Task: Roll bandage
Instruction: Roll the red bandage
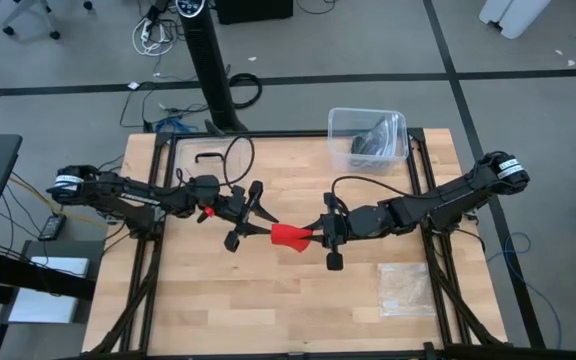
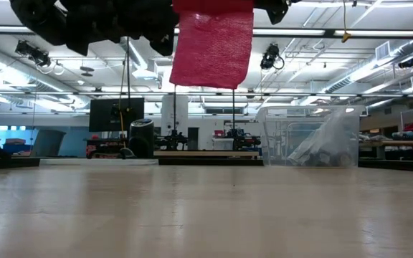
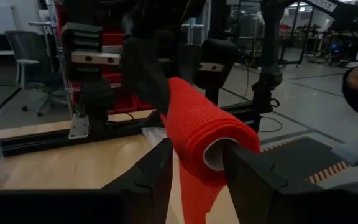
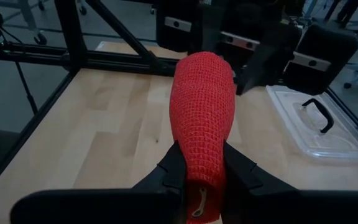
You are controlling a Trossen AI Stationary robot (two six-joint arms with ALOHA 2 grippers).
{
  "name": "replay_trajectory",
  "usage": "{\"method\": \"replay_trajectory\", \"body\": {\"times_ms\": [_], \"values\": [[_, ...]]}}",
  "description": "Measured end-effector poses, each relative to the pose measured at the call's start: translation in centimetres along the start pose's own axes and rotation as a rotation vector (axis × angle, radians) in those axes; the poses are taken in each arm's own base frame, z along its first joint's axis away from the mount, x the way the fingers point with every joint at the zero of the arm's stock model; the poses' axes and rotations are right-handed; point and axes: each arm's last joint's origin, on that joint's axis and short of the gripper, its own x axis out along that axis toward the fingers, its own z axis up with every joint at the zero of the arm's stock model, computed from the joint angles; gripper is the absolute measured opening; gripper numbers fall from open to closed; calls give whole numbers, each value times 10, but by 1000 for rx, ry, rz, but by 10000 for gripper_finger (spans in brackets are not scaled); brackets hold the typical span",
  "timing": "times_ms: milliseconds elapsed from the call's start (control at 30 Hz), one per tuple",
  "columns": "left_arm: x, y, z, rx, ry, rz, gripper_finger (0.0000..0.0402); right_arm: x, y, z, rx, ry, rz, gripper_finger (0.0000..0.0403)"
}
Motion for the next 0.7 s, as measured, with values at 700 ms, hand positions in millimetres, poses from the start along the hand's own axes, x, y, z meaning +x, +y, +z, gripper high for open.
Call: {"method": "replay_trajectory", "body": {"times_ms": [700], "values": [[7,-4,3,103,-2,44,10,2,-1,0,34,-13,-2,55]]}}
